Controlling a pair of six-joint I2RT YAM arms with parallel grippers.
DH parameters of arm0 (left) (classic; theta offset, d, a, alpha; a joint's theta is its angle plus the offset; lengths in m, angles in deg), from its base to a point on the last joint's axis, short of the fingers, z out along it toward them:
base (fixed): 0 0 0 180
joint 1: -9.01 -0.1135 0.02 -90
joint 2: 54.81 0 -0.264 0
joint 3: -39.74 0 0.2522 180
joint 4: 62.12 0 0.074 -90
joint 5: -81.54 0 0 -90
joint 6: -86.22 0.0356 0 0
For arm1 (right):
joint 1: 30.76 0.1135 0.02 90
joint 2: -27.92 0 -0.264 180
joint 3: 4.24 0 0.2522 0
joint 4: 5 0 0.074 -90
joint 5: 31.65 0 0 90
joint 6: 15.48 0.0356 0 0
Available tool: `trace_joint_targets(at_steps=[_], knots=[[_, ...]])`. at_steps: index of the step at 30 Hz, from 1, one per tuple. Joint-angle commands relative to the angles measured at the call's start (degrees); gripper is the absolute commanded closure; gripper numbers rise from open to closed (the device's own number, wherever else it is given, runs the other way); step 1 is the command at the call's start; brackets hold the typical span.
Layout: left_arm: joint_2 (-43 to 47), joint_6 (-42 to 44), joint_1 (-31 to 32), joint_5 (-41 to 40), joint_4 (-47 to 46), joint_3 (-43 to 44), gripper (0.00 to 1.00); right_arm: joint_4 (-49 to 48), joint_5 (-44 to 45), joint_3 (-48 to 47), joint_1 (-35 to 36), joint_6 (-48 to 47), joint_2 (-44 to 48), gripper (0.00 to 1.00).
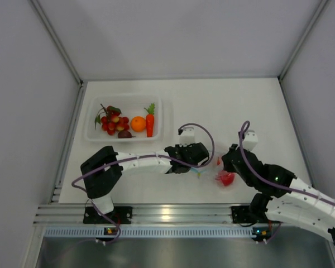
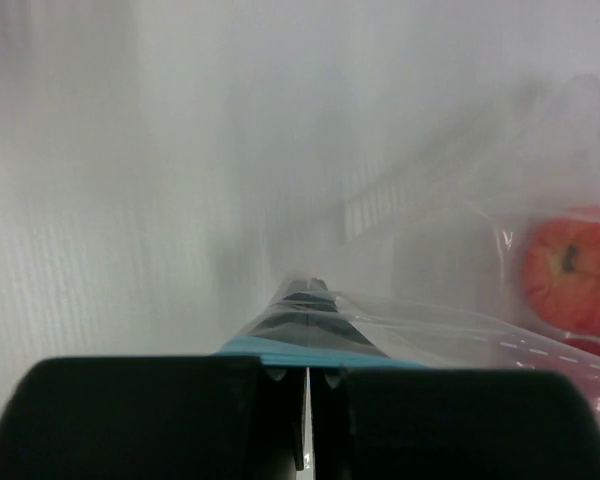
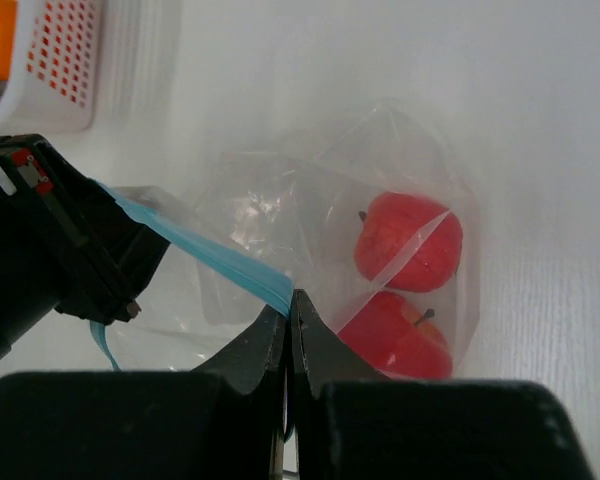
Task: Open the zip-top bag and remove the fake food
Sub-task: Pick up the fake fruit from the zipper food storage bag.
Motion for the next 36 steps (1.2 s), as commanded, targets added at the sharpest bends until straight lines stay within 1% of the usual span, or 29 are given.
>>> trace_joint_targets(at_steps=[1,3,5,6,8,9,10,11,12,13,15,16,19,21,23,24,26,27,30,33,36], knots=[[5.99,-0.31,-4.10,-7.35,6.62,-1.64,1.00,-10.27,-0.78,1.03,0.00,-1.66,-0.11,1.00],[8.79,0.31,-4.80,-9.37,8.91,-1.99,1.00,-14.49,-2.80,2.26,0.00,-1.14,-1.87,1.00],[11.08,0.83,-5.85,-10.95,10.40,-2.25,1.00,-20.73,-4.39,2.96,-0.09,-0.87,-4.23,1.00],[13.62,1.19,-6.47,-11.57,12.06,-2.34,1.00,-24.66,-6.14,3.58,-0.26,0.18,-4.86,1.00],[16.71,2.77,-6.91,-14.47,14.18,-1.99,1.00,-28.11,-7.90,3.85,-1.05,1.59,-7.22,1.00],[18.20,3.55,-7.00,-15.52,15.67,-1.20,1.00,-31.44,-9.30,4.28,-1.40,3.33,-7.76,1.00],[21.17,5.91,-7.00,-16.23,16.03,-0.41,1.00,-33.39,-9.93,4.72,-1.58,4.31,-8.29,1.00],[22.34,7.59,-7.09,-15.71,16.12,0.20,1.00,-35.23,-10.54,5.34,-2.02,5.28,-9.16,1.00],[23.48,9.08,-7.09,-14.92,16.12,1.69,1.00,-37.86,-11.16,6.04,-2.11,7.37,-9.52,1.00],[24.53,11.28,-7.00,-12.22,16.04,2.40,1.00,-39.02,-11.25,6.31,-2.28,8.00,-9.96,1.00],[24.37,13.22,-6.74,-8.87,16.04,3.28,1.00,-40.78,-10.64,7.18,-2.29,9.94,-11.01,1.00],[23.32,13.40,-6.65,-4.85,15.95,3.37,1.00,-41.22,-10.37,7.54,-2.37,10.38,-11.28,1.00],[21.21,12.09,-5.51,-0.51,15.77,3.20,1.00,-41.40,-9.41,8.94,-2.29,11.79,-12.16,1.00],[18.05,11.48,-3.41,4.23,15.60,3.90,1.00,-40.97,-8.62,9.99,-2.29,12.49,-12.07,1.00],[14.98,11.56,-2.26,6.35,15.60,5.91,0.93,-40.26,-7.92,10.87,-2.29,12.75,-11.72,1.00],[14.18,11.65,-0.34,6.35,15.51,6.62,0.86,-40.09,-7.91,11.14,-2.29,12.58,-11.46,1.00],[12.51,11.21,1.95,5.74,15.51,7.94,0.78,-39.04,-7.04,11.49,-2.29,12.49,-11.02,1.00],[12.16,10.43,2.40,5.48,15.51,8.12,0.66,-38.68,-6.86,11.49,-2.37,12.41,-10.84,1.00],[10.40,9.72,2.84,4.43,15.42,8.74,0.51,-38.33,-6.50,12.11,-2.46,12.32,-10.05,1.00],[8.12,9.63,2.84,3.54,15.51,9.08,0.47,-37.36,-6.24,12.37,-2.29,11.88,-9.35,1.00],[6.01,9.36,2.67,4.15,15.42,9.35,0.46,-35.52,-4.75,12.90,-2.29,12.05,-8.03,1.00]])
